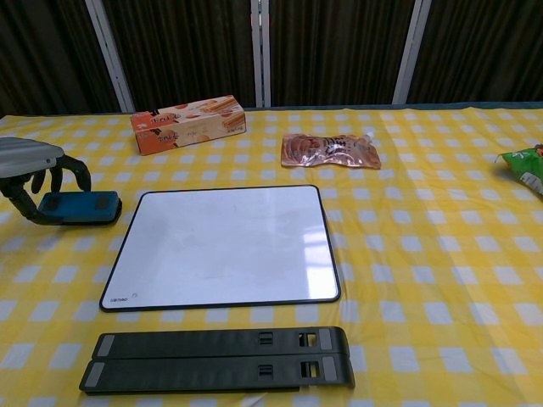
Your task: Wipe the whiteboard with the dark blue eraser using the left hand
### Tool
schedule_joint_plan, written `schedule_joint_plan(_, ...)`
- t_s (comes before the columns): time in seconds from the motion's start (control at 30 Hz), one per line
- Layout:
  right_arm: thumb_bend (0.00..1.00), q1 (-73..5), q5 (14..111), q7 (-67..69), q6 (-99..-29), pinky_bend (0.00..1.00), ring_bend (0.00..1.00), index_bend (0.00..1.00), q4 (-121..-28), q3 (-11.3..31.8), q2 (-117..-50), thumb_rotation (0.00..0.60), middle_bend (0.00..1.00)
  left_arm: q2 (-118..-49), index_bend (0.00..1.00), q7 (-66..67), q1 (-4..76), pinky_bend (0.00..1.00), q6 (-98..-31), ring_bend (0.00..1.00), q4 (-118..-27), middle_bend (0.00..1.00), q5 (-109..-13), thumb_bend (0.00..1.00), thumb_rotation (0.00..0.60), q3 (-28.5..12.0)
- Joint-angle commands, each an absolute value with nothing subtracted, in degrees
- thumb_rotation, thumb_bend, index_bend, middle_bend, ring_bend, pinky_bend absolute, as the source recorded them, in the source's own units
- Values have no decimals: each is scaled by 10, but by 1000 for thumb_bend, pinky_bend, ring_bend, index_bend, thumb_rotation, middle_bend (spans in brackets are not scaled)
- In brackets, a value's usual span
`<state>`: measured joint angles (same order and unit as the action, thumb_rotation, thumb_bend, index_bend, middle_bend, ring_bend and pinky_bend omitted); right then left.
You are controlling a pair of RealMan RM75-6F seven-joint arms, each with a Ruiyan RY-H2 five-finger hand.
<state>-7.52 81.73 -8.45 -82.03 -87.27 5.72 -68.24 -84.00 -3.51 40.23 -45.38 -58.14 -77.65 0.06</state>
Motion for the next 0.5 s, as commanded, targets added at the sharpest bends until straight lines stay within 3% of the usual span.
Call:
schedule_joint_plan(0.03, 0, -76, 820, -88, -821, 0, 0, 0, -876, 56, -683, 600, 0, -833, 0, -55, 395, 52, -482, 0, -586, 0, -791, 0, 600, -3)
schedule_joint_plan(0.1, 0, -75, 824, -89, -823, 0, 0, 0, -879, 55, -682, 600, 0, -815, 0, -49, 384, 2, -523, 0, -606, 0, -797, 0, 600, -13)
schedule_joint_plan(0.23, 0, -74, 829, -86, -828, 0, 0, 0, -885, 54, -677, 600, 0, -770, 0, -22, 363, 0, -566, 0, -676, 0, -771, 0, 600, -37)
schedule_joint_plan(0.37, 0, -72, 834, -81, -834, 0, 0, 0, -890, 53, -673, 600, 0, -716, 0, 40, 331, 0, -615, 0, -778, 0, -720, 0, 600, -61)
schedule_joint_plan(0.5, 0, -69, 842, -74, -841, 0, 0, 0, -898, 52, -667, 600, 0, -659, 0, 137, 267, 0, -716, 0, -924, 0, -660, 0, 600, -71)
